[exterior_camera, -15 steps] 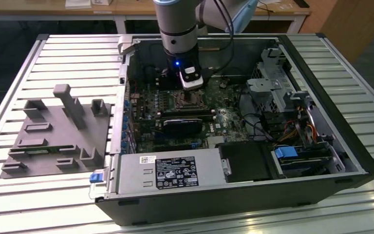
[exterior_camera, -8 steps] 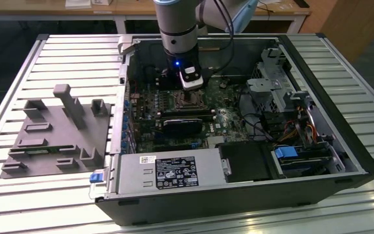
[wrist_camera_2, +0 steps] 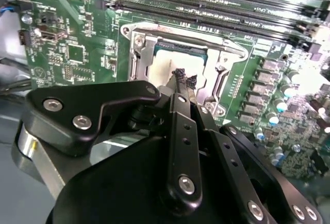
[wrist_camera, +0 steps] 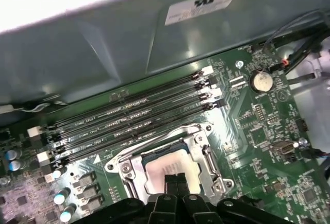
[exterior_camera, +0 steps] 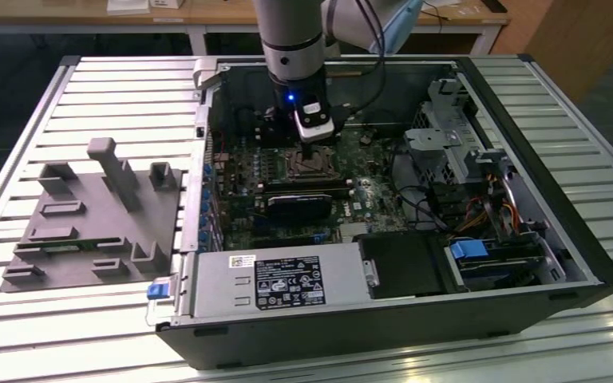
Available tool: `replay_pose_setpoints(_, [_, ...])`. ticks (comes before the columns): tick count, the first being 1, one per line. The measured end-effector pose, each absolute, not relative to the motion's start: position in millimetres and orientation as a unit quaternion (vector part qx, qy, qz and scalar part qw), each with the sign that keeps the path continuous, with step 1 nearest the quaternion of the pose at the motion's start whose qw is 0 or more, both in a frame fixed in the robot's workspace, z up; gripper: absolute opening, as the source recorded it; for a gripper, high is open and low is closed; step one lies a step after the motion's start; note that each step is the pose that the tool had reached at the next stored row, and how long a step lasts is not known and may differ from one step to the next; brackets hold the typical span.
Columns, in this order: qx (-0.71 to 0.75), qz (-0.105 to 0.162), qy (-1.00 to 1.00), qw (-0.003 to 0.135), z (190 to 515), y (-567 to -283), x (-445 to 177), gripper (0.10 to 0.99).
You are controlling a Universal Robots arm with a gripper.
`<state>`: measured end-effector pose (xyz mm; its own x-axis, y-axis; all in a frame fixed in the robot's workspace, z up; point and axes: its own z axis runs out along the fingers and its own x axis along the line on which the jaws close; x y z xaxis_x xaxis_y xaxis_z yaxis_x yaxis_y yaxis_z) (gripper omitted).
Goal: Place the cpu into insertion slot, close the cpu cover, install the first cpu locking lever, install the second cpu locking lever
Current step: 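Install the first cpu locking lever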
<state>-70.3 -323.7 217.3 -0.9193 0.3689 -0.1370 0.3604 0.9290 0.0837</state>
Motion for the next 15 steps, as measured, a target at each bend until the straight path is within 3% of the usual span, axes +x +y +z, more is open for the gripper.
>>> replay_pose_setpoints(12, [0.186, 0.028, 0.979, 0.075, 228.1, -323.7, -70.1, 0.102])
replay_pose_setpoints(15, [0.186, 0.027, 0.980, 0.068, 228.2, -323.7, -67.9, 0.102])
